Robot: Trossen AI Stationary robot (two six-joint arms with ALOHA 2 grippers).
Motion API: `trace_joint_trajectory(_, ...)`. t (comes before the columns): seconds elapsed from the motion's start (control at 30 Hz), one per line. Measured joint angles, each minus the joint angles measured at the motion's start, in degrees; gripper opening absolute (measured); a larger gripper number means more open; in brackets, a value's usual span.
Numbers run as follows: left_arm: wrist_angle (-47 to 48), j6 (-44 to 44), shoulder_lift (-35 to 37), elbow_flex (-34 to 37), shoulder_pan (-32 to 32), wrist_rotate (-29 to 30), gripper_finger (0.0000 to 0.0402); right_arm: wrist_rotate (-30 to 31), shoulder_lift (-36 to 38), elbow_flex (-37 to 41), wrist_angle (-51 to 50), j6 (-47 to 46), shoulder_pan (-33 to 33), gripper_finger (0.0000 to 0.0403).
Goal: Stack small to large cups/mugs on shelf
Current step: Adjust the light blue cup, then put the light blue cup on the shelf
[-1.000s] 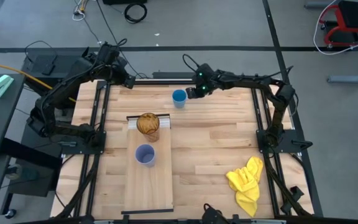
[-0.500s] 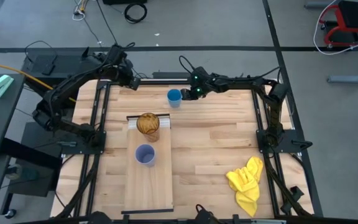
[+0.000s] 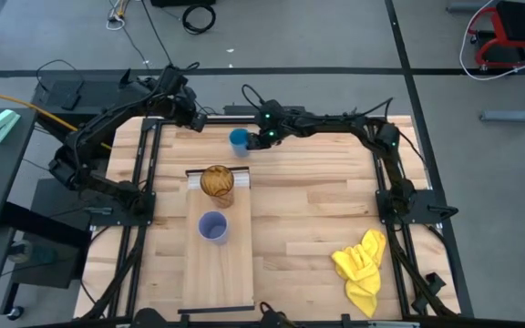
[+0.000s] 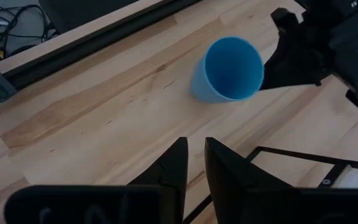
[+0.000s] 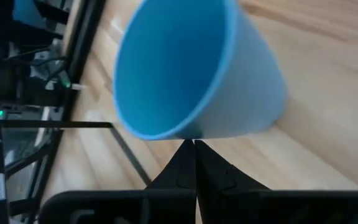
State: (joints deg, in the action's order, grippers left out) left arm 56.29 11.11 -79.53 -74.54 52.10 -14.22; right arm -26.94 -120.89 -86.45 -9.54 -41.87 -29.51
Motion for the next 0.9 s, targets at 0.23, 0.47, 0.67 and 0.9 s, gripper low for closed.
trace_joint_trajectory(0.23, -0.66, 0.02, -0.5, 0.0, -0.8, 0.0, 0.0072, -0.6, -1.22, -4.0, -3.36, 1.77, 1.22, 0.0)
trace_joint_trajectory(0.47, -1.57, 0.08, -3.22, 0.03, -2.2, -0.06, 0.0082, 1.56, 1.58, -3.35, -12.29, 7.62, 1.04, 0.0)
trace_joint_trajectory(0.67, -2.86, 0.2, -6.24, 0.07, -4.2, -0.06, 0.0089, 4.64, 3.77, -3.13, -17.55, 11.29, 0.33, 0.0001)
trace_joint_trajectory(0.9, -6.9, 1.75, -6.8, 0.07, -5.49, -0.7, 0.009, 7.61, 4.62, -3.13, -21.78, 14.08, -1.23, 0.0005)
